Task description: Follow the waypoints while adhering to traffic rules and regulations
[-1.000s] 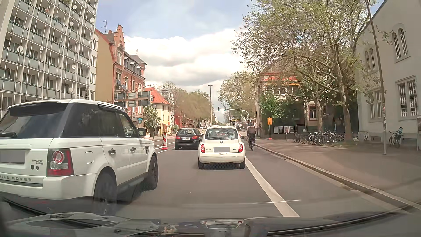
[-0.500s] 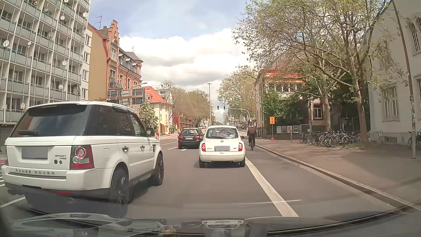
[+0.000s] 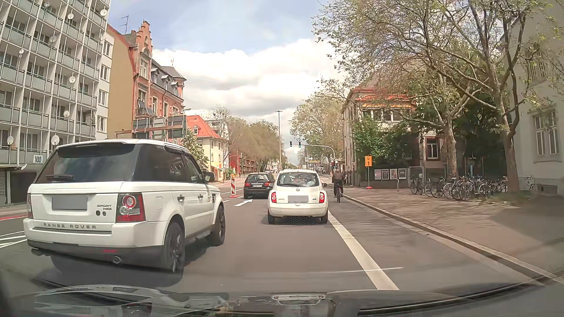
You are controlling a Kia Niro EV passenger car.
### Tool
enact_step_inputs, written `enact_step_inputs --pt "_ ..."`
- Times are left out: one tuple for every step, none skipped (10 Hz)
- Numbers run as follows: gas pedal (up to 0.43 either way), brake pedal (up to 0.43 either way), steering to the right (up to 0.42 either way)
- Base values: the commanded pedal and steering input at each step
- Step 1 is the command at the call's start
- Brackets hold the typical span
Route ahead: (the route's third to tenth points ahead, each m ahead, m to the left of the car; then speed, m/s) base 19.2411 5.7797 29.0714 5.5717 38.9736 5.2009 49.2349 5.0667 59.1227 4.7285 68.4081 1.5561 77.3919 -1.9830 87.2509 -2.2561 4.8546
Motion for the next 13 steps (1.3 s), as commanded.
enact_step_inputs --pt "0.067 0.000 0.005" --pt "0.067 0.000 0.006" --pt "0.067 0.000 0.006" --pt "0.059 0.000 0.006" --pt "0.047 0.000 0.006" --pt "0.047 0.000 0.006" --pt "0.047 0.000 0.006" --pt "0.047 0.000 0.005" --pt "0.047 0.000 0.005" --pt "0.047 0.000 0.005" --pt "0.047 0.000 0.005" --pt "0.047 0.000 0.003" --pt "0.047 0.000 0.002"
